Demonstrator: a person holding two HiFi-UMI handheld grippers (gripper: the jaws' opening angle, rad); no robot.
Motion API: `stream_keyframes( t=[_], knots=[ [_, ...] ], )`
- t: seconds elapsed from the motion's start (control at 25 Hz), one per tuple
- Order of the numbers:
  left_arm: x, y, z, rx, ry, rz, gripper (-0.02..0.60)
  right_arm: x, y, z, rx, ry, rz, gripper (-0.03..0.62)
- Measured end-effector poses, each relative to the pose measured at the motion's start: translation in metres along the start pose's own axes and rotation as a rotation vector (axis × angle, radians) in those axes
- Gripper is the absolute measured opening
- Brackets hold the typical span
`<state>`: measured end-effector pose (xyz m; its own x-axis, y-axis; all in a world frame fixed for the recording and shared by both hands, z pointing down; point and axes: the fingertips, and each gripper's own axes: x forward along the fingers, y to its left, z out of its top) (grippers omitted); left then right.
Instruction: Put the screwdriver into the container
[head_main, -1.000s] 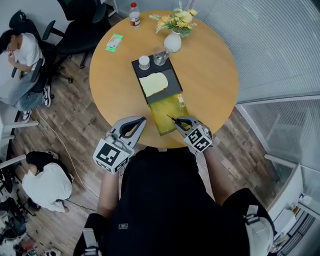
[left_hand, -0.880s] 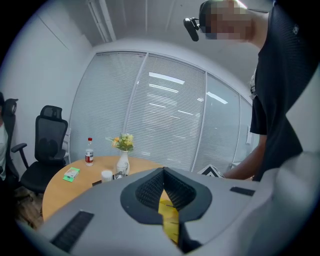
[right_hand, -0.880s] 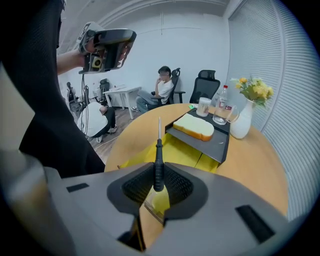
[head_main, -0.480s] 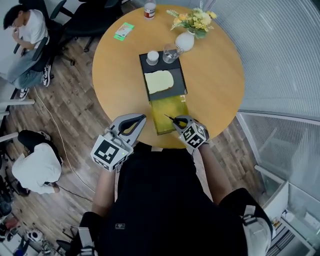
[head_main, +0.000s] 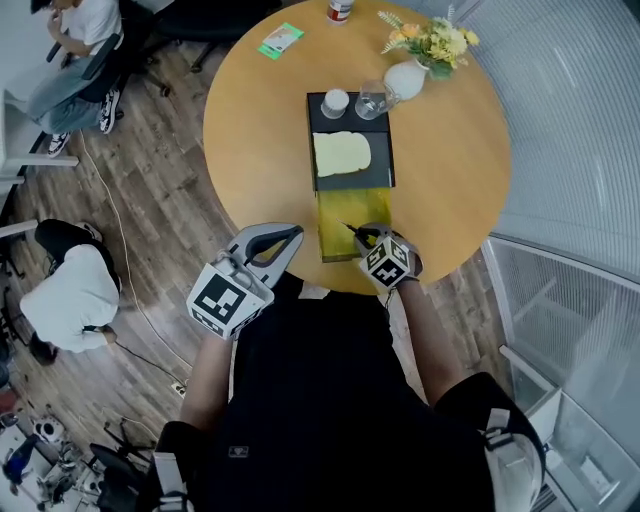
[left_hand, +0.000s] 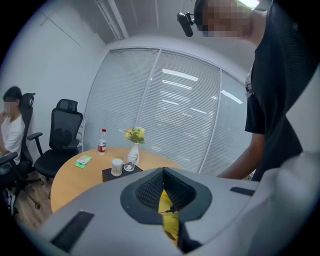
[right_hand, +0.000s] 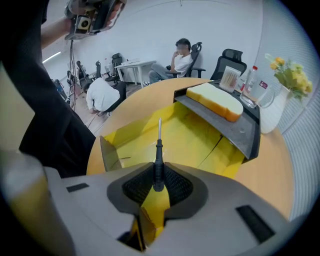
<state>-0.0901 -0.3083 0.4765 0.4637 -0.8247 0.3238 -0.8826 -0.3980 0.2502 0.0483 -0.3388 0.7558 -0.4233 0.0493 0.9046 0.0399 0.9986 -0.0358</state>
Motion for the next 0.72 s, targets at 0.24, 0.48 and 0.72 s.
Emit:
stream_keyframes(
  t=[0.24, 0.48, 0.72],
  knots=[
    [-0.008, 0.000, -0.009, -0.030, 0.010, 0.028, 0.005, 0.012, 0.000, 0.000, 0.010, 0.039, 0.013, 0.059],
    [-0.008, -0.001, -0.010, -0.036, 0.015, 0.040, 0.005, 0.023, -0.001, 0.003, 0.025, 0.064, 0.035, 0.060],
    [-0.011, -0.001, -0.014, -0.046, 0.014, 0.057, 0.005, 0.029, -0.002, 0.002, 0.026, 0.085, 0.020, 0.060]
  ],
)
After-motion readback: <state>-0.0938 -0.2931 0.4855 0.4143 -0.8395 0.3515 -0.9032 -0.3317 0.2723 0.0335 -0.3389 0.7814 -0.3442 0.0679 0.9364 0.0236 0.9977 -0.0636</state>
